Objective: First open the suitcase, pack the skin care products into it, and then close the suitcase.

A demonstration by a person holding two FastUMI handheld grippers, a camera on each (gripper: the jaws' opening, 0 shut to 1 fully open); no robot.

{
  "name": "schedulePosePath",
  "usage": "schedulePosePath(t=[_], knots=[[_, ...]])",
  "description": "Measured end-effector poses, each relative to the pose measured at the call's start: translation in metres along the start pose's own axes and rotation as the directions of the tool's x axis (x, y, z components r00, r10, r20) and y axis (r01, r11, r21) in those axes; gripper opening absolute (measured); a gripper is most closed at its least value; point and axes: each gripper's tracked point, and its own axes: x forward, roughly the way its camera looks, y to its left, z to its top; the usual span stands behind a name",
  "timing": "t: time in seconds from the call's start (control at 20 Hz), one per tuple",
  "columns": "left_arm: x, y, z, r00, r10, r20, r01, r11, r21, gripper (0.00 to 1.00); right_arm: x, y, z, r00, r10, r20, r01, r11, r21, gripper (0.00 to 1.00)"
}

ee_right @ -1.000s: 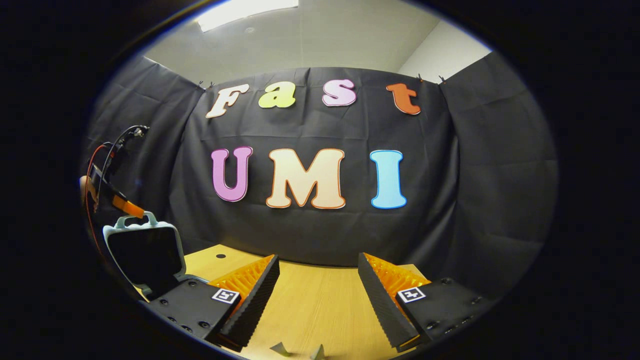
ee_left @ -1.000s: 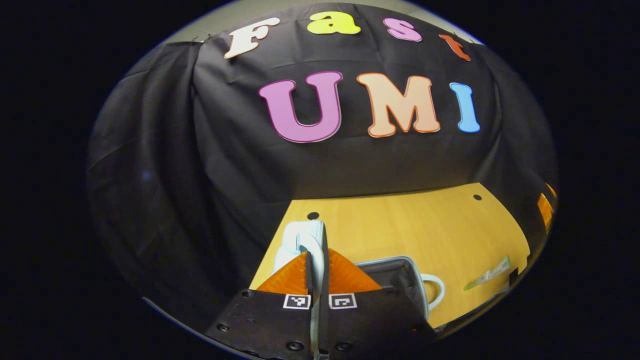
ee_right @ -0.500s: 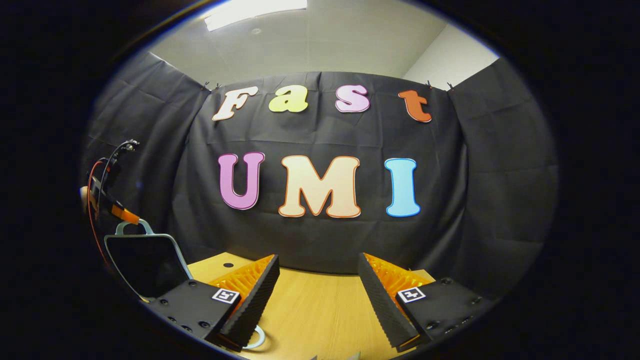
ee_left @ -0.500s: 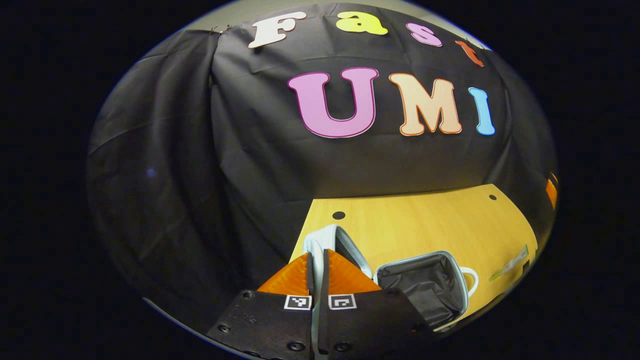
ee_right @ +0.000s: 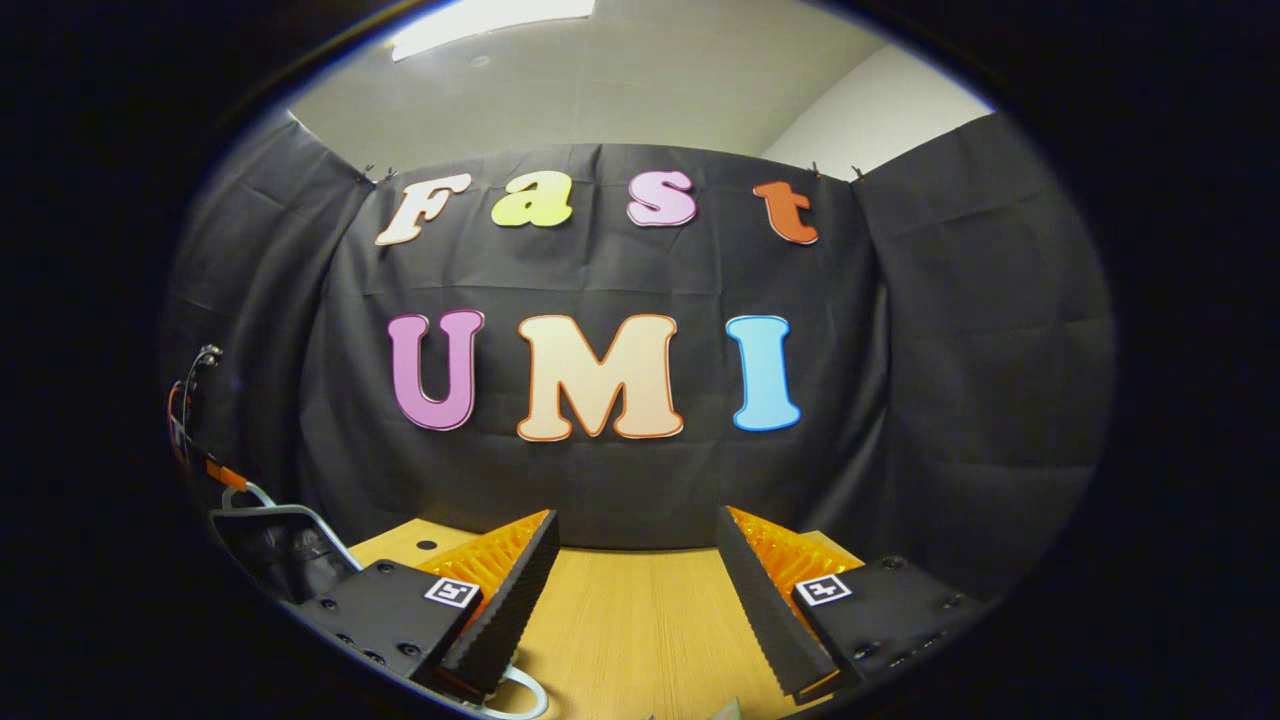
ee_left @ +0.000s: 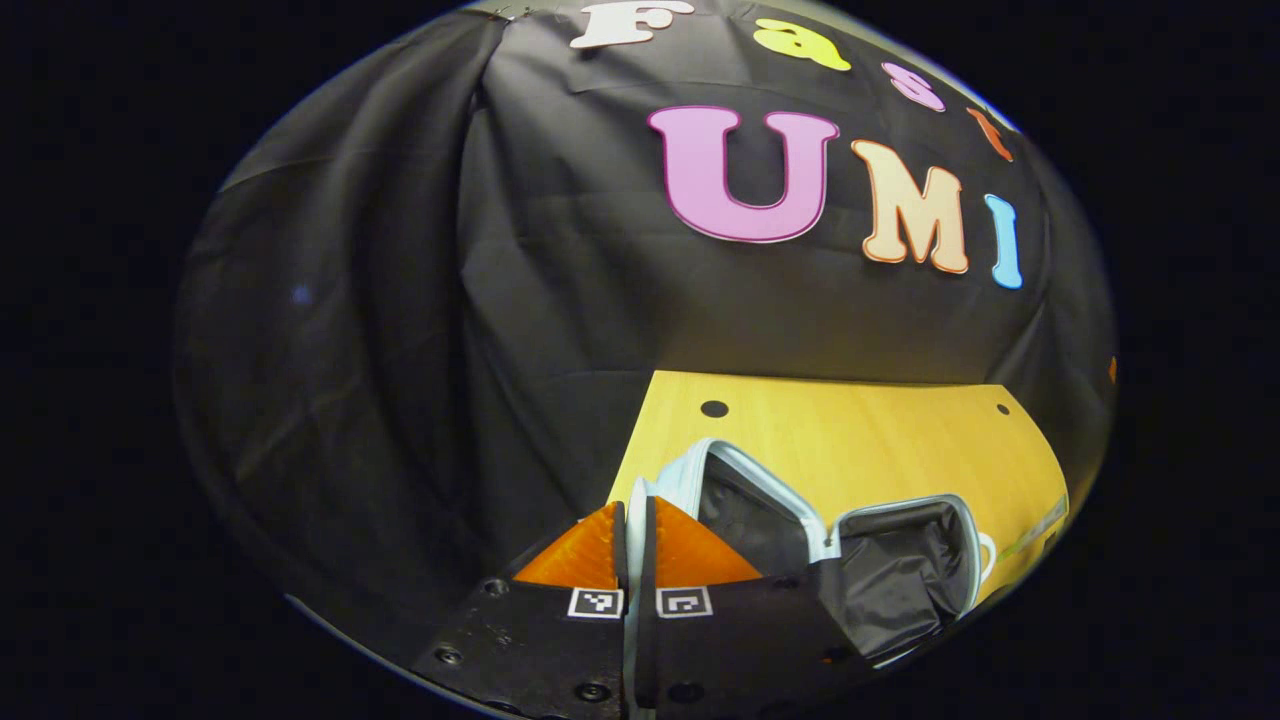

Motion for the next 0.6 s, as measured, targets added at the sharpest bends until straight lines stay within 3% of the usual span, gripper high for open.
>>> schedulePosePath(t=[0.05,0.35,0.6], knots=[[0.003,0.007,-0.009,1.0,0.009,-0.016,-0.01,1.0,-0.019,0.0,0.001,-0.005,0.0,1.0,-0.02,-0.004,0.02,1.0,-0.007,0.96],[0.037,0.048,-0.066,0.995,0.036,-0.09,-0.046,0.993,-0.109,0.0,0.002,-0.021,-0.019,0.993,-0.087,-0.077,0.086,0.996,-0.013,1.0],[0.056,0.066,-0.114,0.986,0.075,-0.151,-0.102,0.978,-0.181,0.0,-0.004,-0.027,-0.03,0.987,-0.102,-0.121,0.095,0.994,-0.055,0.98]])
